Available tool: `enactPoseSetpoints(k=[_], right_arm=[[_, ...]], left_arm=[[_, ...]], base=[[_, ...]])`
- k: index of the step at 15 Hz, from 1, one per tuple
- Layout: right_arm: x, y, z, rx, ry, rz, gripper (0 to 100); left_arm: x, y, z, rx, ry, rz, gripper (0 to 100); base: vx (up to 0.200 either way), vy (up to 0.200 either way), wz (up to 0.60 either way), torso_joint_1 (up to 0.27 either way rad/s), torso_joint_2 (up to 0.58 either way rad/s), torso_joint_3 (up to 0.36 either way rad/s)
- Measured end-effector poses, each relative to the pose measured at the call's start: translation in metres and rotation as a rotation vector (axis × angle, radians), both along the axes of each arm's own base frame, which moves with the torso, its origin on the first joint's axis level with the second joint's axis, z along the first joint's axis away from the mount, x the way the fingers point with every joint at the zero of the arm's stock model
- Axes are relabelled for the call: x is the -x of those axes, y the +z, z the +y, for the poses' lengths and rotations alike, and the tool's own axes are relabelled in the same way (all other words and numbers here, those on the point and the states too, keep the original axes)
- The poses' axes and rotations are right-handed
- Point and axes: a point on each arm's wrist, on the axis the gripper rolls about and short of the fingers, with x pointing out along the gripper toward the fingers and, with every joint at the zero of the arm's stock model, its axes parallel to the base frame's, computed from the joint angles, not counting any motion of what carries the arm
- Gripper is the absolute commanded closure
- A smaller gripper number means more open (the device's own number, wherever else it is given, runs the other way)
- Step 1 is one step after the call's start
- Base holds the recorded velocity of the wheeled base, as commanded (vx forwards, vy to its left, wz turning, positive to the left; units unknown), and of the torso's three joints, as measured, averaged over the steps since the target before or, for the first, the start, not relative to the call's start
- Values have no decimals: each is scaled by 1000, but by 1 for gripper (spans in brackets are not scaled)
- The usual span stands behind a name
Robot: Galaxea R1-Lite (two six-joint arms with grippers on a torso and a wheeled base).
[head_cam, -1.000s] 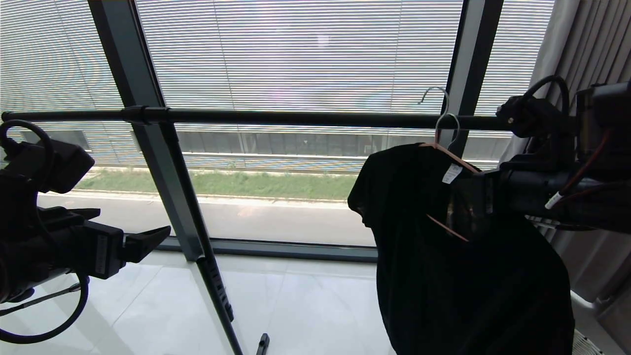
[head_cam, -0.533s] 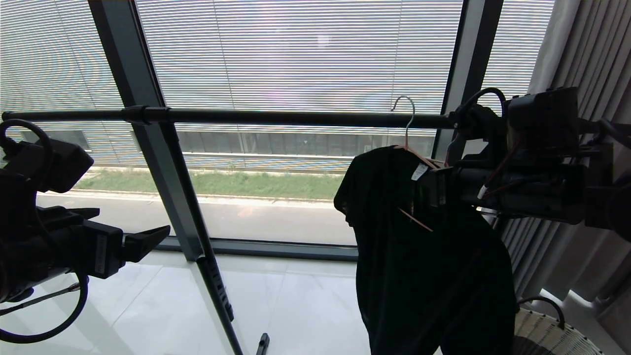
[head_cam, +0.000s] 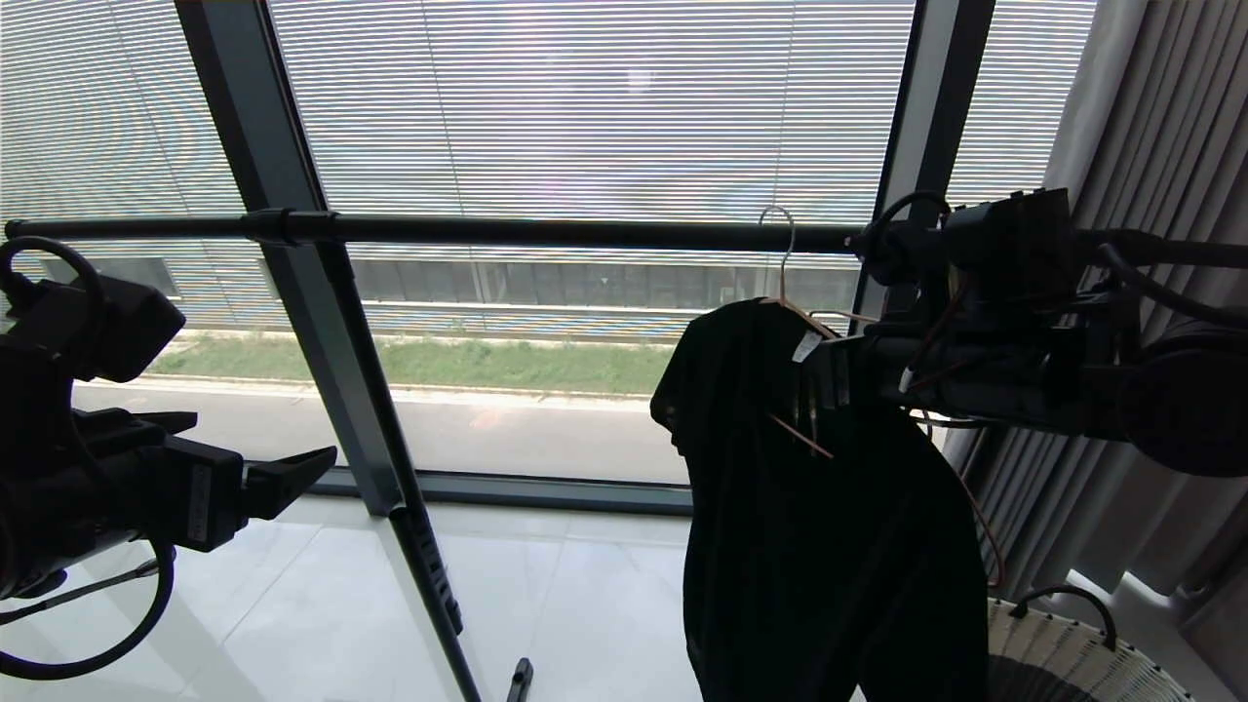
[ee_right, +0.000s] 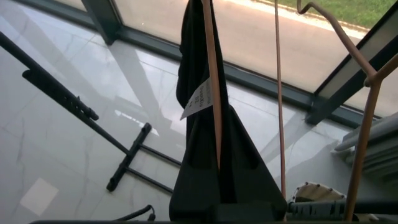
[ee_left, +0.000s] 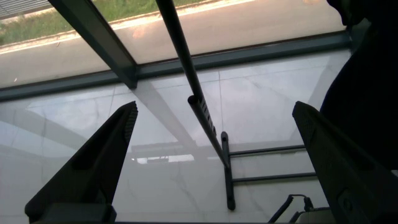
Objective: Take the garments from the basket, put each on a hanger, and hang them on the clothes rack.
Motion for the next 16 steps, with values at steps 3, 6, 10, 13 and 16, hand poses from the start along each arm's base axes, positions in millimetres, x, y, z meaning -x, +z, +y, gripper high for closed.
enactPoseSetpoints(k=[3,6,10,13,16], right_arm=[[-2,-2,2,4,0,5,100],[-1,-3,2,10,2,11,0],[13,0,-8,76,-15,67,0],[34,16,-26,137,-48,65,0],[54,31,-45,238,-69,-33,0]], left_arm=[[0,-1,0,-1,0,5,0],[0,-2,0,1,1,9,0],[1,-1,1,2,4,4,0],[3,0,2,3,12,-4,0],[5,1,3,6,16,-12,0]], base=[[0,0,0,0,0,0],[0,0,0,0,0,0],[0,0,0,0,0,0],[-133,0,0,0,3,-2],[-200,0,0,9,7,-1]])
